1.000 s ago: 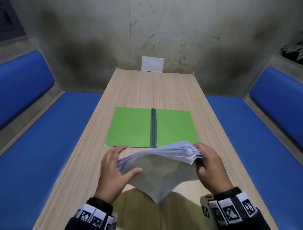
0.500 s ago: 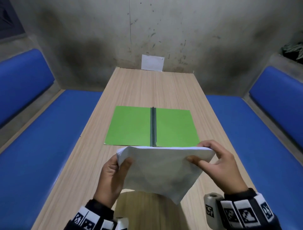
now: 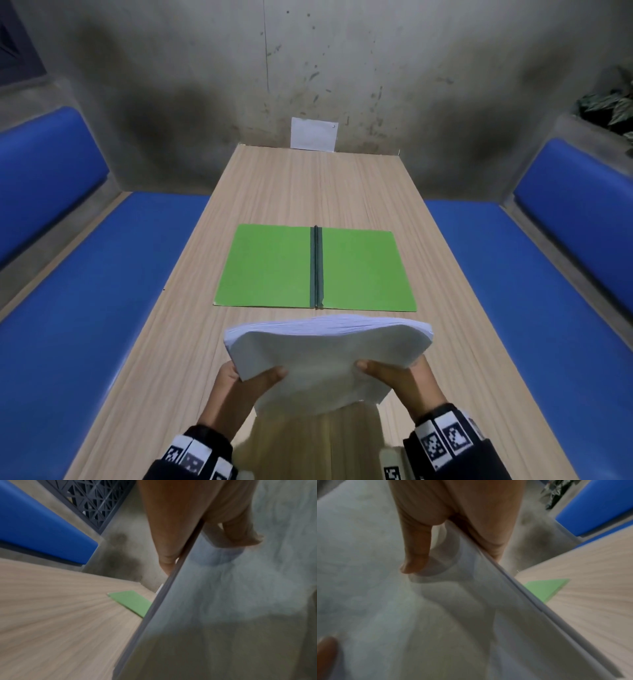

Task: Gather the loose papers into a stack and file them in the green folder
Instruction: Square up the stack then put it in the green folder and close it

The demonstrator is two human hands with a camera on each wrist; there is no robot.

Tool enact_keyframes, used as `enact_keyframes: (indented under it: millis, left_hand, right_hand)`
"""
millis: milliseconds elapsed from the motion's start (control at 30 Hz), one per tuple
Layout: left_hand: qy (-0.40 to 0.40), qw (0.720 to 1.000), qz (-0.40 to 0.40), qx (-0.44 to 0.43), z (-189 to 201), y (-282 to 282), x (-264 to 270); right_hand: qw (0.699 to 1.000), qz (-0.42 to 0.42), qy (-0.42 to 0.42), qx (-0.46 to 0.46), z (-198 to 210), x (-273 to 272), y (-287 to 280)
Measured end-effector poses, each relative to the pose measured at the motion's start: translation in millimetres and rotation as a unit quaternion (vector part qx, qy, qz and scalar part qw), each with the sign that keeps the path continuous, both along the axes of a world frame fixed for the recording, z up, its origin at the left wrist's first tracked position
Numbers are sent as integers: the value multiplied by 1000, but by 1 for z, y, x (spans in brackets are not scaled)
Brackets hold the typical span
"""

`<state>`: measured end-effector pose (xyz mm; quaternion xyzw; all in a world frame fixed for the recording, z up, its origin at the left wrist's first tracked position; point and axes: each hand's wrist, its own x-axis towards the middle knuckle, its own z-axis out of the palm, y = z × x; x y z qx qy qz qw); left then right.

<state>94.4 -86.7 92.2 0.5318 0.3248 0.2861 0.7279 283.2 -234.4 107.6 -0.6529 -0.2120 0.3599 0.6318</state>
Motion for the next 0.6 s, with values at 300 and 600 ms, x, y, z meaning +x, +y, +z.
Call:
enact_keyframes:
  millis: [300,600]
  left_hand:
    - [37,999,9,27,-19,-1,-7]
    - [155,988,-20,11,-58,12,1]
  right_hand:
    - [998,2,-39,-53,-35,-5,-5]
    - [986,51,-20,-156,-99,0,1]
